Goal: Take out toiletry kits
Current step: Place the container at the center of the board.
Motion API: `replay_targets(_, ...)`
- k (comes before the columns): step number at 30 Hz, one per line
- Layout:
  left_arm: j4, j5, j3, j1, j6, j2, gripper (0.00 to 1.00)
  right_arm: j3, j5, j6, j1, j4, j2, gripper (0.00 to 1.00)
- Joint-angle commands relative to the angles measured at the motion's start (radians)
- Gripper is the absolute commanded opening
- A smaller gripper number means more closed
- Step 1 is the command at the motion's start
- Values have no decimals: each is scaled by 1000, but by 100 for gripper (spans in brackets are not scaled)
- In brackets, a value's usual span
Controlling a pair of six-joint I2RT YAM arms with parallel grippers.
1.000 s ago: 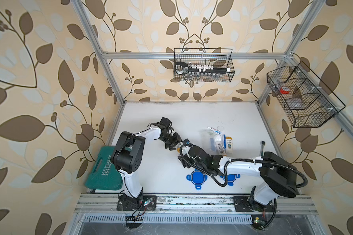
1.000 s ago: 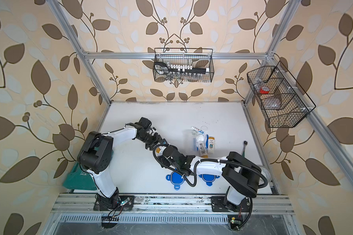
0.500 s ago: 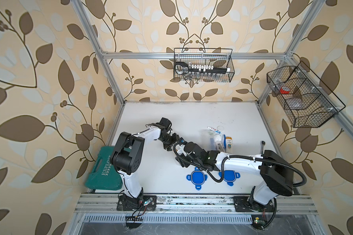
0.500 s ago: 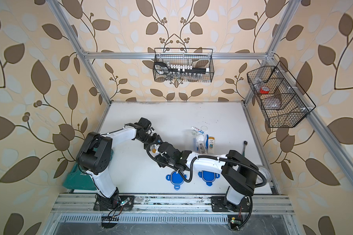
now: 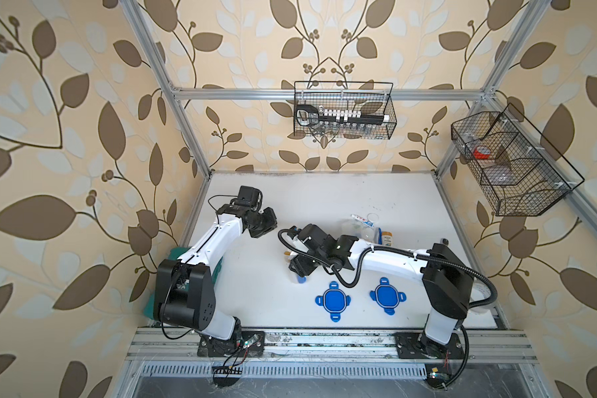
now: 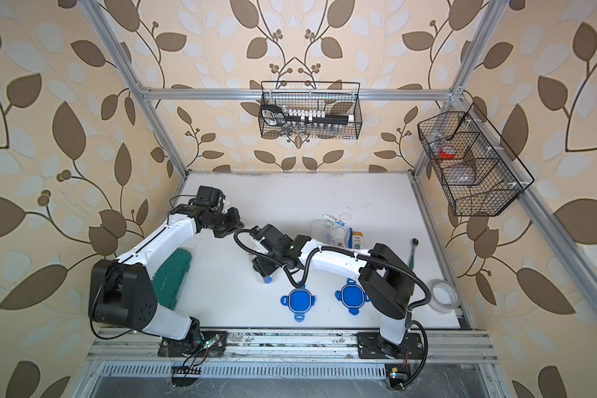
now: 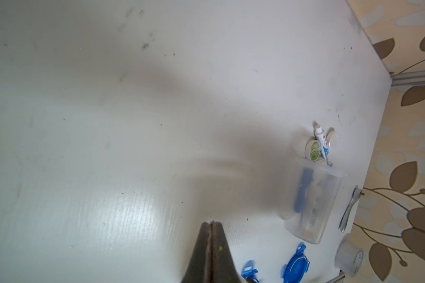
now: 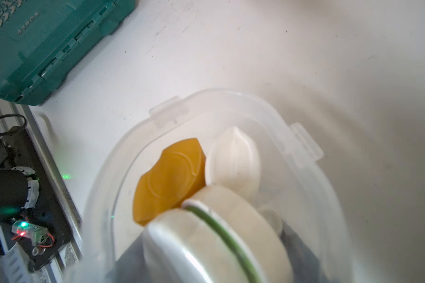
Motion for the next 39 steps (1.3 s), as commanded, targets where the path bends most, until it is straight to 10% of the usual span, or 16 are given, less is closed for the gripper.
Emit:
replay_targets(1,-40,63,26,16,60,38,0,78,-180,13,-51,-88,25,32)
replay_targets(7,-30,143,44,16,19,137,0,249,-410,8,-158,-281,166,32)
replay_targets(22,-15,135,37,18,5,289,0,366,-480,68,-238,-274,344,43)
replay_targets(27,-15,116,41,20,5,294,0,338,-484,82,-240,-242,321,63)
replay_targets(39,-88,-52,92,46,27,254,0,77,-127,86,-131,-123,22,80)
